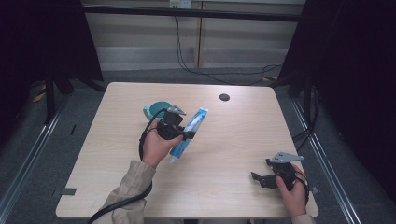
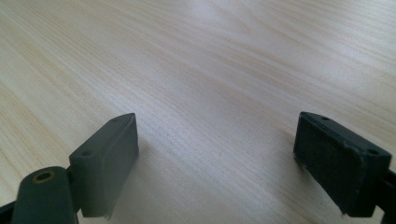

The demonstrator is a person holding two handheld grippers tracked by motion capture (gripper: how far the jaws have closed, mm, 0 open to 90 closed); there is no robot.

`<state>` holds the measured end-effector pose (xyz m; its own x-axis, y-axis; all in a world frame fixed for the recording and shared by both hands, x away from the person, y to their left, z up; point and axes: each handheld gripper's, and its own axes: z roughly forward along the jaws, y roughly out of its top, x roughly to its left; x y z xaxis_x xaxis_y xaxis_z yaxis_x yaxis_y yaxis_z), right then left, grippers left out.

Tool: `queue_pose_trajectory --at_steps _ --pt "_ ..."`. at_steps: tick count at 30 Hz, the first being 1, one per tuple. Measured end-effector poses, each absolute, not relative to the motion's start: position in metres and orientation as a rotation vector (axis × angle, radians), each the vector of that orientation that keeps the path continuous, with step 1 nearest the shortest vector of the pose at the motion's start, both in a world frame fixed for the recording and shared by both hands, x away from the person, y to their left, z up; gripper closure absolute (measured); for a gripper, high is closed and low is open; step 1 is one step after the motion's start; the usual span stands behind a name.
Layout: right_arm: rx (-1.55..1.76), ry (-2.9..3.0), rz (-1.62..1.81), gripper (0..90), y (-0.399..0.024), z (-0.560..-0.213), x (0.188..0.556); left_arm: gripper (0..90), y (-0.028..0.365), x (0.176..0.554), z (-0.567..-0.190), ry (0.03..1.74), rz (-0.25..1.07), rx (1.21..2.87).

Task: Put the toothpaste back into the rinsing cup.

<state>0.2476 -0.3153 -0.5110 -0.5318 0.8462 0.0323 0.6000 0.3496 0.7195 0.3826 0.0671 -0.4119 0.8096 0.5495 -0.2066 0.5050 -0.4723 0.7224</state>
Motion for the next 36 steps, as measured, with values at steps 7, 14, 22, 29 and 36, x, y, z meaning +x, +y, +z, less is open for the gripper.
queue_pose_trajectory --at_steps 7,14,22,29,36 --pt "1.276 2.272 0.989 13.5 -0.315 -0.511 0.248 72.7 0.075 0.384 -0.407 0.775 0.091 2.125" --pt "1.276 2.272 0.989 13.5 -0.315 -0.511 0.248 72.7 0.083 0.384 -0.405 0.787 0.11 2.094" --pt "1.275 2.272 0.989 13.5 -0.315 -0.511 0.248 72.7 0.09 0.384 -0.398 0.79 0.137 2.059" --pt "1.274 2.272 0.989 13.4 -0.315 -0.511 0.248 72.7 0.096 0.385 -0.392 0.799 0.152 2.034" --pt "1.274 2.273 0.99 13.5 -0.315 -0.511 0.248 72.7 0.102 0.388 -0.391 0.82 0.16 2.005"
